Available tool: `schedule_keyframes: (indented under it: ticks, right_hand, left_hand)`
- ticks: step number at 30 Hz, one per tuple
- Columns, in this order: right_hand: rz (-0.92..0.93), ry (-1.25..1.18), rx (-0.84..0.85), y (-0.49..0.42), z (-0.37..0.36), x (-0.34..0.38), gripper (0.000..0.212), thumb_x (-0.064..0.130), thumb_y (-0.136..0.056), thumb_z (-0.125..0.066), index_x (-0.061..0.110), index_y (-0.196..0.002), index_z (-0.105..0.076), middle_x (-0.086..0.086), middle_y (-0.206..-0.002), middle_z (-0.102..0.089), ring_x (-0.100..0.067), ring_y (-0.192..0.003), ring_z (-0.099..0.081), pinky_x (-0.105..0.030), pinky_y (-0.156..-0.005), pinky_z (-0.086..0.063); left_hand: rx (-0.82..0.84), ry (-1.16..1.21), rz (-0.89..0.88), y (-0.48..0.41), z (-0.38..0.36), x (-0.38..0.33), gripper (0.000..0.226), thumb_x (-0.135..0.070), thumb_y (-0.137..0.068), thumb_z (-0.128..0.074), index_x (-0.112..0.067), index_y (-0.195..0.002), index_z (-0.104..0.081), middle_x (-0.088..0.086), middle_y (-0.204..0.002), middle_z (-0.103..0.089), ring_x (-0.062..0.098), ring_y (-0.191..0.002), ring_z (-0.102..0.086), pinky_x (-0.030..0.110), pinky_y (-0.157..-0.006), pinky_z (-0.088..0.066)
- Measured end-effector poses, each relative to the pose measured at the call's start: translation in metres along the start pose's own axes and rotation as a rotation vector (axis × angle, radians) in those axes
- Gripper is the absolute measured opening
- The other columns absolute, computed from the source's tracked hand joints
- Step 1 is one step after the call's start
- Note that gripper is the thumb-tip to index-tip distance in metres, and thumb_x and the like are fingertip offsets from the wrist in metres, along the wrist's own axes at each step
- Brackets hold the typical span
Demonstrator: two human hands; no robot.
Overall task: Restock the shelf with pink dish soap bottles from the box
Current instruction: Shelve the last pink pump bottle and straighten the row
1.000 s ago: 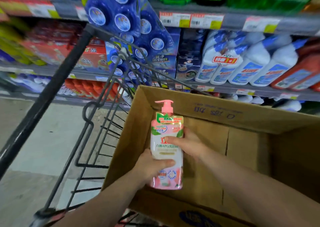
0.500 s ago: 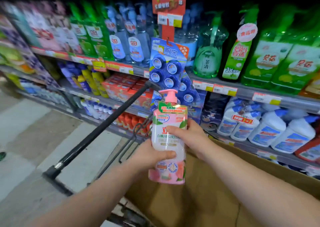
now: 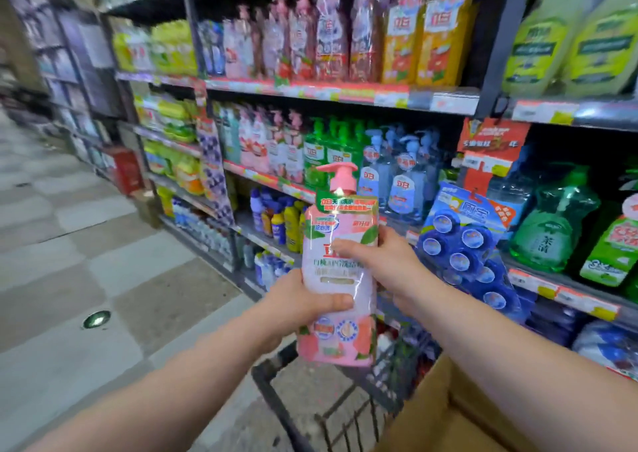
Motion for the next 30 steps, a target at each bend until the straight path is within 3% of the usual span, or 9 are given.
schedule_keyframes:
  ticks: [4, 9, 13, 15, 18, 23, 28, 30]
  right_hand:
    - [0.033, -0.002, 0.071, -0.016, -0.109, 0.025, 0.041, 0.010, -0.073, -0.079, 0.009, -0.111, -0.066, -0.010, -0.105, -0.072, -0.025, -0.093, -0.070, -0.043, -0.088, -0.056]
    - [0.111, -0.027, 0.182, -0.036, -0.233, 0.052, 0.021, 0.009, -0.073, -0.079, 0.018, -0.087, -0.067, -0.002, -0.092, -0.075, -0.006, -0.068, -0.071, -0.019, -0.058, -0.056]
    - [0.087, 0.010, 0.230, -0.052, -0.296, 0.070, 0.034, 0.022, -0.070, -0.082, 0.018, -0.100, -0.065, 0.001, -0.094, -0.075, -0.007, -0.070, -0.071, -0.017, -0.052, -0.051]
    - [0.094, 0.026, 0.247, -0.063, -0.319, 0.079, 0.036, 0.022, -0.071, -0.081, 0.016, -0.103, -0.066, 0.003, -0.089, -0.076, -0.009, -0.069, -0.072, -0.019, -0.052, -0.052]
    - [0.115, 0.016, 0.280, -0.084, -0.346, 0.088, 0.031, 0.015, -0.073, -0.080, 0.017, -0.099, -0.064, 0.010, -0.070, -0.074, -0.004, -0.059, -0.070, -0.015, -0.044, -0.049]
    - [0.142, 0.042, 0.295, -0.136, -0.375, 0.093, 0.029, 0.014, -0.073, -0.080, 0.018, -0.097, -0.064, 0.004, -0.082, -0.075, -0.009, -0.067, -0.072, -0.020, -0.052, -0.055]
    - [0.205, 0.046, 0.310, -0.214, -0.396, 0.099, 0.020, 0.016, -0.074, -0.080, 0.023, -0.084, -0.063, 0.013, -0.068, -0.073, -0.002, -0.062, -0.070, -0.014, -0.049, -0.052]
    - [0.222, 0.057, 0.287, -0.253, -0.399, 0.103, 0.021, 0.016, -0.073, -0.080, 0.022, -0.086, -0.065, 0.008, -0.079, -0.075, -0.006, -0.070, -0.072, -0.020, -0.060, -0.056]
  left_hand:
    - [-0.076, -0.011, -0.017, 0.027, 0.106, 0.000, 0.026, -0.013, -0.074, -0.078, -0.021, -0.098, -0.071, 0.000, -0.094, -0.076, 0.018, -0.084, -0.073, 0.028, -0.070, -0.057]
    - [-0.184, -0.048, -0.070, 0.057, 0.230, -0.004, 0.030, -0.006, -0.072, -0.077, -0.018, -0.099, -0.071, 0.004, -0.098, -0.075, 0.022, -0.091, -0.071, 0.038, -0.083, -0.057]
    - [-0.231, -0.070, -0.072, 0.064, 0.298, -0.005, 0.030, -0.013, -0.071, -0.080, -0.021, -0.098, -0.071, 0.001, -0.094, -0.076, 0.020, -0.086, -0.073, 0.036, -0.078, -0.058]
    - [-0.246, -0.058, -0.086, 0.061, 0.323, -0.006, 0.027, -0.015, -0.070, -0.080, -0.022, -0.095, -0.071, 0.000, -0.092, -0.076, 0.017, -0.082, -0.073, 0.033, -0.073, -0.059]
    - [-0.262, -0.046, -0.111, 0.048, 0.353, -0.008, 0.026, -0.013, -0.071, -0.080, -0.023, -0.093, -0.071, 0.001, -0.092, -0.076, 0.020, -0.084, -0.073, 0.037, -0.079, -0.058]
    - [-0.264, -0.034, -0.129, 0.006, 0.395, -0.009, 0.029, -0.012, -0.072, -0.079, -0.020, -0.099, -0.071, 0.002, -0.095, -0.076, 0.021, -0.087, -0.072, 0.040, -0.082, -0.057]
    - [-0.265, -0.039, -0.176, -0.062, 0.439, -0.020, 0.029, -0.008, -0.073, -0.078, -0.019, -0.099, -0.071, 0.001, -0.093, -0.076, 0.018, -0.085, -0.073, 0.030, -0.073, -0.058]
    - [-0.265, -0.060, -0.181, -0.098, 0.456, -0.028, 0.031, -0.010, -0.072, -0.079, -0.019, -0.100, -0.070, 0.001, -0.094, -0.076, 0.018, -0.086, -0.072, 0.032, -0.076, -0.057]
Point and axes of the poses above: each hand's wrist, its own y-axis away from the middle knuckle, its own z-axis out of the back of the hand, x = y × z, the point moved 7 cm from there along -y, towards the middle knuckle
